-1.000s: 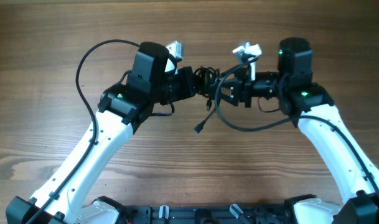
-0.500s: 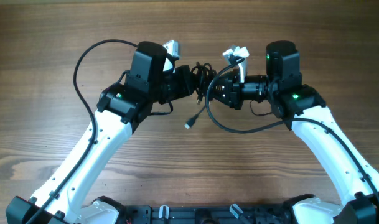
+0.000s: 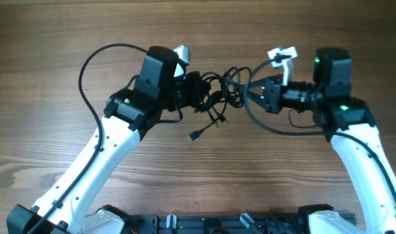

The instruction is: Untangle cables

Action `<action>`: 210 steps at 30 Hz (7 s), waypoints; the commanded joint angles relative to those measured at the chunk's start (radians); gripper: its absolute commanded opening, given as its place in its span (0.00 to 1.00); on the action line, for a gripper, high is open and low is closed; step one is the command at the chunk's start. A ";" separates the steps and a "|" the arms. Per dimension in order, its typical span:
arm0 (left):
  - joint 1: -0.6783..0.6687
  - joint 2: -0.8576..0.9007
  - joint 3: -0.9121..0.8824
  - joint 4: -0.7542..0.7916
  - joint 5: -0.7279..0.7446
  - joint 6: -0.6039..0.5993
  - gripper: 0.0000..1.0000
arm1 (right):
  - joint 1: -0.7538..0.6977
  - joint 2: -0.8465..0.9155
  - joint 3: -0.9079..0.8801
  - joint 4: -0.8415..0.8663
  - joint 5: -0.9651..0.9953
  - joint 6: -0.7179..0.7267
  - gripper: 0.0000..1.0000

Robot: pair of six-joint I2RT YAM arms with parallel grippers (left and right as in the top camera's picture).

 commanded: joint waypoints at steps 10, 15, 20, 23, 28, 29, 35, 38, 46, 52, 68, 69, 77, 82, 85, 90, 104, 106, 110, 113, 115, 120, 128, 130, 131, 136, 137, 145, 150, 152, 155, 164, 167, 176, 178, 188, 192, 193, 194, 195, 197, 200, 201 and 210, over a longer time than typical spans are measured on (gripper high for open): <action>0.010 -0.026 0.013 -0.016 -0.084 -0.008 0.34 | -0.030 -0.019 0.001 -0.214 0.265 -0.164 0.04; 0.008 -0.025 0.013 0.038 0.032 0.014 0.42 | -0.010 -0.019 0.000 -0.235 0.258 -0.200 0.04; -0.047 0.030 0.013 0.110 0.135 0.116 0.56 | -0.008 -0.019 0.000 -0.233 0.227 -0.196 0.04; -0.107 0.095 0.013 0.199 0.227 0.203 0.63 | -0.008 -0.019 0.001 -0.232 0.215 -0.195 0.04; -0.166 0.195 0.013 0.294 0.269 0.249 0.70 | -0.008 -0.019 0.001 -0.233 0.180 -0.196 0.04; -0.166 0.205 0.013 0.300 0.270 0.251 0.70 | -0.008 -0.019 0.001 -0.235 0.173 -0.197 0.04; -0.166 0.209 0.013 0.359 0.268 0.266 0.71 | -0.008 -0.019 0.000 -0.235 0.141 -0.197 0.04; -0.168 0.219 0.013 0.354 0.267 0.277 0.65 | -0.008 -0.019 0.001 -0.233 0.112 -0.198 0.04; -0.164 0.257 0.013 0.355 0.241 0.277 0.57 | -0.008 -0.019 0.000 -0.269 0.076 -0.232 0.04; -0.164 0.270 0.013 0.287 0.163 0.277 0.54 | -0.008 -0.019 0.000 -0.270 0.008 -0.254 0.04; -0.170 0.270 0.012 0.226 0.133 0.276 0.18 | -0.008 -0.019 0.001 -0.259 -0.010 -0.223 0.04; -0.166 0.270 0.012 0.226 0.133 0.276 0.15 | -0.008 -0.019 0.000 -0.251 0.015 -0.196 0.04; -0.102 0.270 0.012 0.186 0.139 0.250 0.19 | -0.008 -0.019 0.001 -0.235 0.185 -0.114 0.12; -0.102 0.270 0.012 0.174 0.269 0.323 0.61 | -0.041 -0.019 0.001 -0.242 0.410 0.074 0.36; -0.102 0.283 0.012 0.160 0.257 0.332 0.70 | -0.085 -0.019 0.000 -0.230 0.408 0.092 0.46; -0.102 0.353 0.012 0.004 0.092 0.284 0.58 | -0.089 -0.019 0.001 -0.236 0.416 0.091 0.48; 0.003 0.369 0.012 -0.057 0.097 0.380 0.54 | -0.089 -0.012 0.000 -0.236 0.416 0.063 0.53; 0.014 0.373 0.012 -0.065 0.032 0.319 0.56 | -0.089 -0.005 0.000 -0.235 0.416 0.056 0.53; 0.026 0.387 0.012 -0.074 0.032 0.275 0.57 | -0.089 0.001 0.000 -0.238 0.416 0.038 0.53; 0.016 0.427 0.012 -0.103 0.049 0.275 0.56 | -0.089 0.010 0.000 -0.238 0.416 0.037 0.53; 0.005 0.459 0.012 -0.103 0.078 0.275 0.50 | -0.089 0.016 0.000 -0.238 0.421 0.037 0.53; -0.024 0.517 0.012 -0.125 0.110 0.267 0.37 | -0.089 0.023 0.000 -0.236 0.414 0.032 0.53; -0.106 0.583 0.012 -0.035 0.110 0.142 0.38 | -0.029 0.024 0.000 -0.233 0.292 -0.055 0.53; -0.128 0.603 0.012 0.004 0.111 0.105 0.37 | -0.028 0.024 0.000 -0.233 0.303 -0.031 0.53; -0.139 0.611 0.012 0.022 0.109 0.087 0.36 | -0.028 0.023 0.000 -0.232 0.309 -0.031 0.53; -0.172 0.640 0.012 0.064 0.008 -0.029 0.08 | -0.028 0.023 0.000 -0.235 0.310 -0.029 0.53; -0.175 0.640 0.012 0.064 -0.017 -0.048 0.04 | -0.028 0.023 0.000 -0.235 0.310 -0.030 0.53; -0.199 0.640 0.012 0.162 -0.040 -0.068 0.04 | -0.028 0.025 0.000 -0.252 0.310 -0.030 0.53; -0.144 0.583 0.013 0.222 -0.007 -0.056 0.04 | -0.021 0.055 0.000 -0.314 0.305 -0.081 0.45; -0.109 0.533 0.013 0.249 0.069 -0.021 0.04 | -0.006 0.057 0.000 -0.312 0.283 -0.165 0.33; -0.055 0.426 0.013 0.236 0.164 0.034 0.04 | 0.020 0.057 0.000 -0.291 0.280 -0.290 0.28; -0.017 0.333 0.013 0.153 0.430 0.161 0.04 | 0.153 0.059 0.000 -0.208 0.240 -0.536 0.43; 0.007 0.333 0.013 0.127 0.497 0.183 0.04 | 0.186 0.060 0.000 -0.174 0.341 -0.493 0.43; 0.115 0.333 0.013 0.084 0.610 0.202 0.04 | 0.186 0.139 0.000 -0.154 0.336 -0.460 0.37; 0.113 0.333 0.013 0.084 0.610 0.202 0.04 | 0.186 0.171 0.000 -0.135 0.282 -0.459 0.36; 0.114 0.333 0.012 0.084 0.610 0.201 0.04 | 0.187 0.211 0.000 -0.082 0.182 -0.459 0.30; 0.114 0.333 0.013 0.081 0.610 0.201 0.04 | 0.188 0.250 0.000 -0.077 0.189 -0.457 0.26; 0.114 0.333 0.012 0.079 0.610 0.201 0.04 | 0.188 0.257 0.000 -0.077 0.188 -0.455 0.25; 0.114 0.333 0.012 0.077 0.609 0.201 0.04 | 0.188 0.265 0.000 -0.077 0.189 -0.455 0.24; 0.114 0.333 0.012 0.077 0.609 0.201 0.04 | 0.188 0.270 0.000 -0.077 0.189 -0.455 0.23; 0.114 0.333 0.012 0.077 0.609 0.201 0.04 | 0.188 0.276 0.000 -0.077 0.188 -0.455 0.20; 0.114 0.333 0.013 0.077 0.609 0.201 0.04 | 0.188 0.276 0.000 -0.053 0.173 -0.408 0.09; 0.114 0.333 0.012 0.077 0.606 0.202 0.04 | 0.188 0.276 0.000 -0.036 0.173 -0.369 0.04; 0.116 0.333 0.012 -0.070 0.264 0.201 0.04 | 0.019 0.142 0.001 0.012 -0.120 -0.272 0.04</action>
